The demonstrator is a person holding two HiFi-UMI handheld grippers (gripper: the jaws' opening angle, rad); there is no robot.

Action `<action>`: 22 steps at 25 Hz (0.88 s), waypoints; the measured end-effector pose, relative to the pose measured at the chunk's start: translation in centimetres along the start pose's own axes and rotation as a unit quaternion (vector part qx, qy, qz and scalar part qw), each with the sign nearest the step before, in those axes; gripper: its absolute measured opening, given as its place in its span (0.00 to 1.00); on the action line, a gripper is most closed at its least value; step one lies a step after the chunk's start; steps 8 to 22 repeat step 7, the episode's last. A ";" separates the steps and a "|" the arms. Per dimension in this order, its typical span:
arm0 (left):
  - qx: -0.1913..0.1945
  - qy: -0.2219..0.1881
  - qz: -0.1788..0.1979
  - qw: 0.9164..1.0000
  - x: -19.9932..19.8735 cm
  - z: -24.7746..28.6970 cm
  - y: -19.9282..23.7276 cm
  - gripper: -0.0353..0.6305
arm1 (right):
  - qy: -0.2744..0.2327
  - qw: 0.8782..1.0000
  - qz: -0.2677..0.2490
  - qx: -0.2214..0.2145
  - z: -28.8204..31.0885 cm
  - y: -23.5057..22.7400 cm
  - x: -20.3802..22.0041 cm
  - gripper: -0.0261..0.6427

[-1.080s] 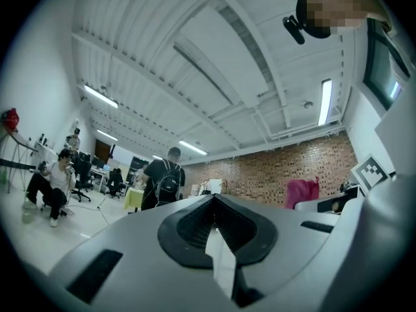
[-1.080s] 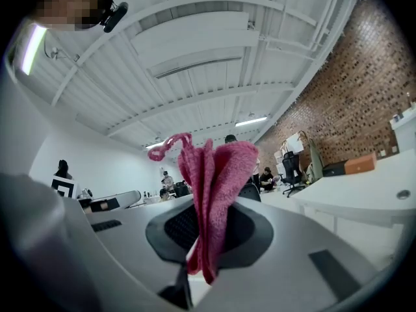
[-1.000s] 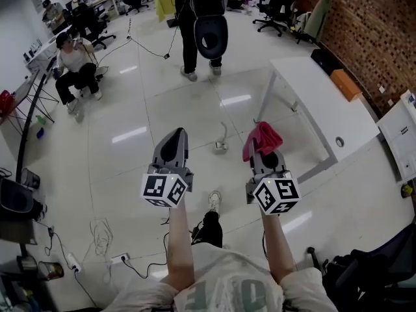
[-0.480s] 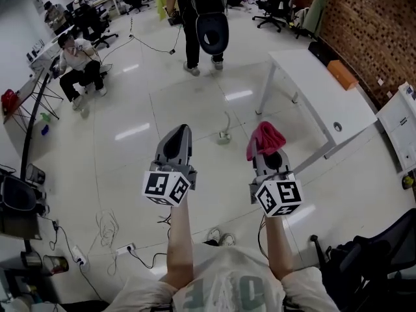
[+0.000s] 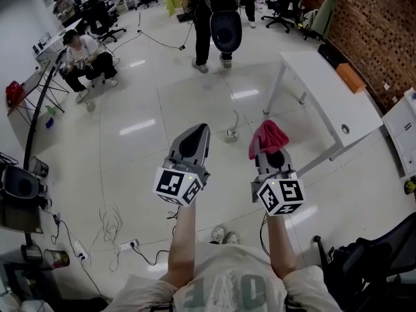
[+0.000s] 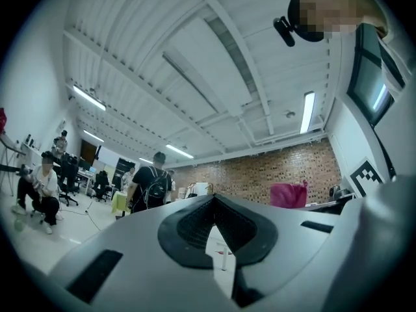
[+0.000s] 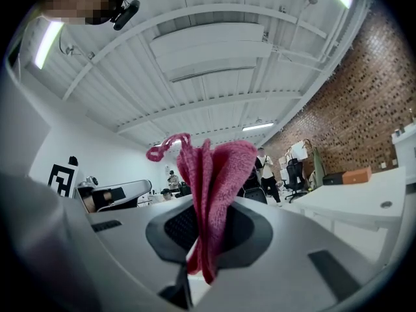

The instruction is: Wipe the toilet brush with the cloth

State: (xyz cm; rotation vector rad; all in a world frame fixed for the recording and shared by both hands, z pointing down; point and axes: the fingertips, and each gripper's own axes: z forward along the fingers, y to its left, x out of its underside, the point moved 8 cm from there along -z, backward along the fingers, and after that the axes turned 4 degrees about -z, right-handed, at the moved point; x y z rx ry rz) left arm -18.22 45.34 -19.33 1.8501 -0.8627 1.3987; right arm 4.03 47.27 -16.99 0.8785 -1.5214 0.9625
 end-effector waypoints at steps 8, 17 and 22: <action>-0.021 -0.011 -0.013 1.000 -0.3 -1.5 1.5 0.06 | 0.002 1.000 -0.010 -0.008 -0.3 1.4 0.1 0.08; -0.021 -0.011 -0.013 1.000 -0.3 -1.5 1.5 0.06 | 0.002 1.000 -0.010 -0.008 -0.3 1.4 0.1 0.08; -0.021 -0.011 -0.013 1.000 -0.3 -1.5 1.5 0.06 | 0.002 1.000 -0.010 -0.008 -0.3 1.4 0.1 0.08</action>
